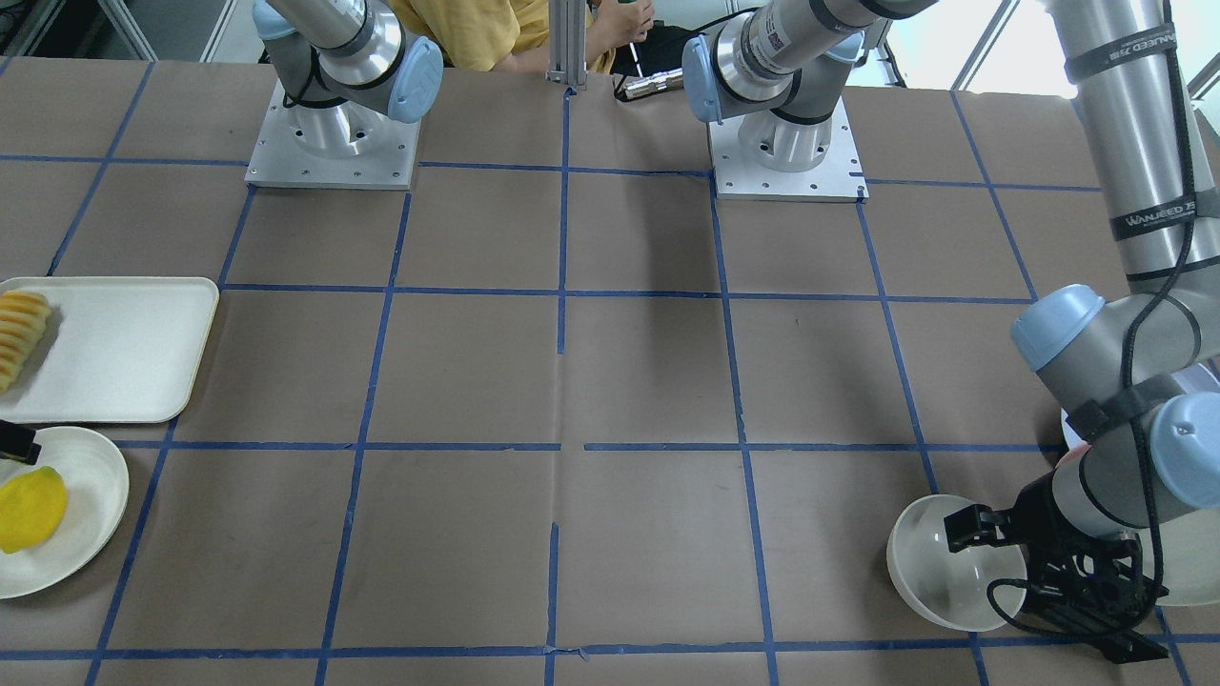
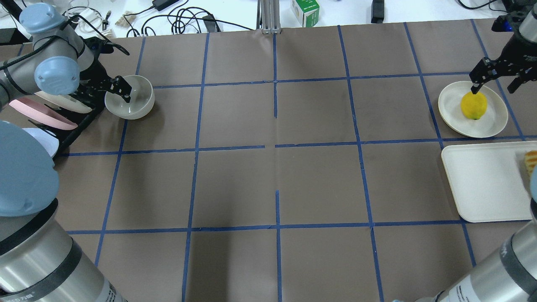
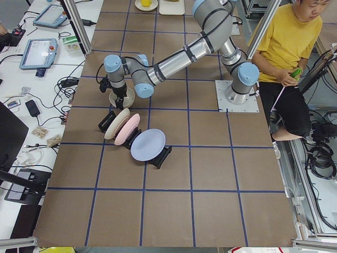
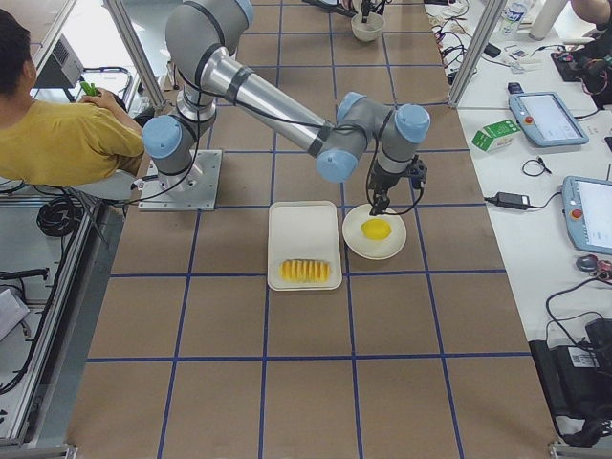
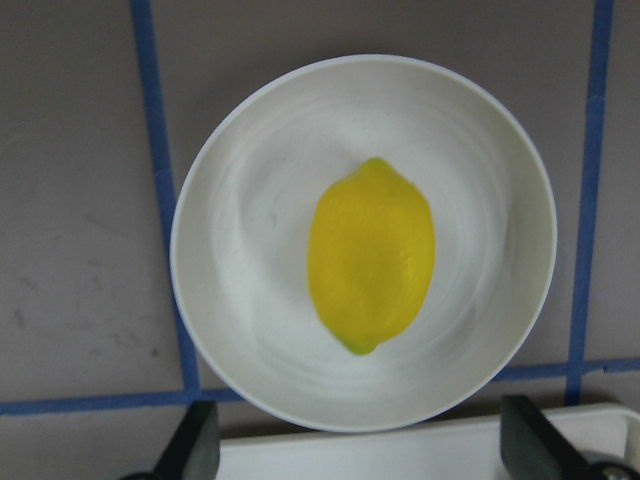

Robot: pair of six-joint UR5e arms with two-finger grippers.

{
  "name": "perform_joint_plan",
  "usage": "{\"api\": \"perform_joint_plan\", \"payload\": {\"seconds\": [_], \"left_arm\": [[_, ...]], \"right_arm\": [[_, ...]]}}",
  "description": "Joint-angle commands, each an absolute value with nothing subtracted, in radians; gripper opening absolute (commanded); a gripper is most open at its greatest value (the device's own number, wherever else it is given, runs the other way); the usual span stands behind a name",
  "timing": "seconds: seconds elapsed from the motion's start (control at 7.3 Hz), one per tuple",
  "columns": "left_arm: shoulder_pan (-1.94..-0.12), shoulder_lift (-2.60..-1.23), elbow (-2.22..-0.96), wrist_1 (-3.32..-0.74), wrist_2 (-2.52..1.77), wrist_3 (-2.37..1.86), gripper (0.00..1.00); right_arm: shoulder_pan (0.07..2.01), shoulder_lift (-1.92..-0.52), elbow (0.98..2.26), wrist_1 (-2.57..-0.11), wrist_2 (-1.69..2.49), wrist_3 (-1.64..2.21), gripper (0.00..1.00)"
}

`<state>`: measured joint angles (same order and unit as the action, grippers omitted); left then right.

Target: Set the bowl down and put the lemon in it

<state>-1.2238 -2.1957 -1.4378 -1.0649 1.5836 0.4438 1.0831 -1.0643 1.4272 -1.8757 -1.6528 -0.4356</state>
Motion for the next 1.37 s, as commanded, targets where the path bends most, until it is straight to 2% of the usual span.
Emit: {"api": "perform_joint_plan", "payload": {"seconds": [0.0,0.14,0.27,0.41,0.68,0.82,0.96,1.1,1.23], "left_arm": [[-1.206,-2.209,-1.437,-1.066,1.575,0.446,0.58],[-1.206,-2.210,-1.437,-1.066,1.577,0.446,0.27],[-1.206,-2.209,-1.436,-1.066,1.577,0.439,0.03],[-1.206,-2.207,-1.421,-1.068,1.575,0.425,0.00],[-1.206,-2.207,-1.408,-1.075,1.578,0.423,0.00],[-1.210,-2.191,-1.407,-1.083,1.578,0.405,0.00],[-1.230,-2.175,-1.385,-1.101,1.575,0.416,0.00],[-1.270,-2.151,-1.382,-1.155,1.516,0.402,0.00],[-1.314,-2.126,-1.391,-1.182,1.444,0.370,0.00]], "right_arm": [[1.075,-0.962,1.425,-2.005,-1.674,-0.387,1.00],[1.075,-0.951,1.424,-2.005,-1.671,-0.327,1.00],[1.075,-0.945,1.424,-2.005,-1.669,-0.304,1.00],[1.075,-0.928,1.422,-2.005,-1.667,-0.282,1.00],[1.075,-0.910,1.422,-2.003,-1.667,-0.282,1.00],[1.075,-0.905,1.424,-2.003,-1.661,-0.282,0.92],[1.075,-0.905,1.424,-1.996,-1.663,-0.279,0.67],[1.075,-0.905,1.422,-1.981,-1.664,-0.276,0.31],[1.075,-0.911,1.416,-1.945,-1.664,-0.275,0.00]]}}
